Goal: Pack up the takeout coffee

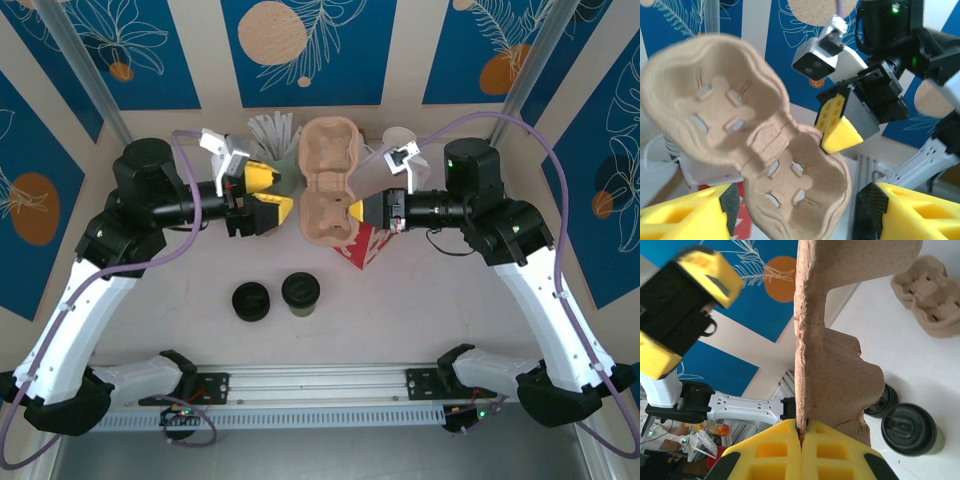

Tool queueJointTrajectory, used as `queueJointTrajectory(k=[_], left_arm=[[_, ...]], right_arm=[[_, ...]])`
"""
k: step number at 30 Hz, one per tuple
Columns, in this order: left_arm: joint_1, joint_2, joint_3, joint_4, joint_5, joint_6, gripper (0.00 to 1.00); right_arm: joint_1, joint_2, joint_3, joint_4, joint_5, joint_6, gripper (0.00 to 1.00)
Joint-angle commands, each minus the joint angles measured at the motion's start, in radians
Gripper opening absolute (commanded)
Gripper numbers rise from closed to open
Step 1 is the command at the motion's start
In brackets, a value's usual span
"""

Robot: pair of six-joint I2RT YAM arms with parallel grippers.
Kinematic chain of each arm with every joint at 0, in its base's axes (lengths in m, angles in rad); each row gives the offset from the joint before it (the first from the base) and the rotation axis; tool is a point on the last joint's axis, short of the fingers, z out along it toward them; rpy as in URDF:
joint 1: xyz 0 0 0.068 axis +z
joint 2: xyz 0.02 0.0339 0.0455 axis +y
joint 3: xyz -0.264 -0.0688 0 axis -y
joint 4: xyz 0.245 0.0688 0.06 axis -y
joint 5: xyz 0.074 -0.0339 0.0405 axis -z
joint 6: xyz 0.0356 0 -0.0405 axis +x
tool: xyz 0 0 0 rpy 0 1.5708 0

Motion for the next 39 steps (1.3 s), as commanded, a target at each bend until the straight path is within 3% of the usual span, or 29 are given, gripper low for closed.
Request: queueJointTrajectory(k=[1,8,14,23,33,39], left_arm=[[-0.039,0.012,0.049,-0.093,-0.046,0.219,0.7],[-0.115,0.102,0.14,-0.25,-0.095,0.453,0.72],[-0.159,0.154,0.142,-0.31,-0.164,0.568,0.77],[-0.183,0.215,0.134,-0.33,-0.28,0.601,0.75],[-0.202,0.239,0.122,-0.337,-0.335,0.626,0.6],[-0.203,0.25,0.114,-0.34,-0.34,0.632,0.57]], right_arm=[[0.0,0.016,0.031,-0.12,-0.004,0.014,0.0],[0.041,0.036,0.038,-0.186,-0.01,0.025,0.0],[0.086,0.057,0.047,-0.2,0.0,0.028,0.0],[0.13,0.084,0.057,-0.202,0.017,0.029,0.0],[0.143,0.094,0.052,-0.194,0.018,0.031,0.0],[0.145,0.098,0.049,-0.193,0.018,0.034,0.0]])
